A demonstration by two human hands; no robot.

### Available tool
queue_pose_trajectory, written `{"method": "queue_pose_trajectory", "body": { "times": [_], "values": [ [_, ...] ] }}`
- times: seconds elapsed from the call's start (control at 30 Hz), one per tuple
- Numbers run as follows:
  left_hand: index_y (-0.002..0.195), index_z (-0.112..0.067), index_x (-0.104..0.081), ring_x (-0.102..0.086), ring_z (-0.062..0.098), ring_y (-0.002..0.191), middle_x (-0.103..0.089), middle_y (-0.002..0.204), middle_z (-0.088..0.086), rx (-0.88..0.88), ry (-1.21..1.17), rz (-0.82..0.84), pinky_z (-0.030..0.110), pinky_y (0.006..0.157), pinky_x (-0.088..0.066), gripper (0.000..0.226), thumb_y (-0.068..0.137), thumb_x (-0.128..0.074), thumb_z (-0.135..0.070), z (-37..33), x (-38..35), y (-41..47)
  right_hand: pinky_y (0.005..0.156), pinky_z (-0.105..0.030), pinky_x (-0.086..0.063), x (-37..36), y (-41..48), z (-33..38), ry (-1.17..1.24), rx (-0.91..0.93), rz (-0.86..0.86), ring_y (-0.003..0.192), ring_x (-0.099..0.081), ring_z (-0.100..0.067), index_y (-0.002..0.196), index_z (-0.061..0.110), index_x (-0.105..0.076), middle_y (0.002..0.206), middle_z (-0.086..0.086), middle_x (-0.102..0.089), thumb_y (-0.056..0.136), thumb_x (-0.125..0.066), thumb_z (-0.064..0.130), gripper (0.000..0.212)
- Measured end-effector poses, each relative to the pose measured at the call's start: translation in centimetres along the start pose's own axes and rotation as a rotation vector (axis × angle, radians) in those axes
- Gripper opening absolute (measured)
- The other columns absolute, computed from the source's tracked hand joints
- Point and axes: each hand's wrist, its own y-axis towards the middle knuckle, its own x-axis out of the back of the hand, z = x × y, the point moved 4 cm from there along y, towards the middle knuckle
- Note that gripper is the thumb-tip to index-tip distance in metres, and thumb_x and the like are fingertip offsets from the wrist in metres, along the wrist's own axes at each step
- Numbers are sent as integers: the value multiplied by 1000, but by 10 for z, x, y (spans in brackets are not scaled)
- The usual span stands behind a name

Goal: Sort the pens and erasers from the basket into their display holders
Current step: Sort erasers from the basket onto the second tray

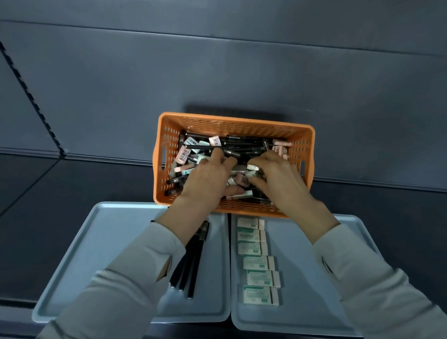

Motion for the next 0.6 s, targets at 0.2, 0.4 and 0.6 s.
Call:
{"method": "queue_pose_trajectory", "body": {
  "times": [0.2, 0.4, 0.6],
  "values": [
    [131, -23, -48, -57, 29, 103, -43, 124, 6, 51, 78, -87, 35, 67, -53, 53, 90, -54, -55, -9, -7, -3, 91, -42, -51, -4, 0, 2, 56, -30, -17, 96, -61, -25, 116, 11, -69, 112, -8, -57, 86, -71, 9, 30],
    [118, -22, -53, -64, 25, 90, -57, 111, 1, 2, 70, -188, 30, 60, -45, 35, 92, -55, -46, -14, -2, 3, 82, -30, -52, -1, -3, -3, 105, -29, -79, 91, -63, -23, 115, 11, -70, 111, -8, -61, 86, -72, 11, 29],
    [106, -21, -64, -66, 24, 70, -64, 96, 1, -28, -133, -317, 27, 53, -42, 28, 82, -69, -34, -7, 3, 1, 83, -36, -56, 5, -9, -2, 167, -11, -205, 95, -66, -19, 111, 13, -70, 112, -3, -68, 85, -73, 9, 27]
  ]
}}
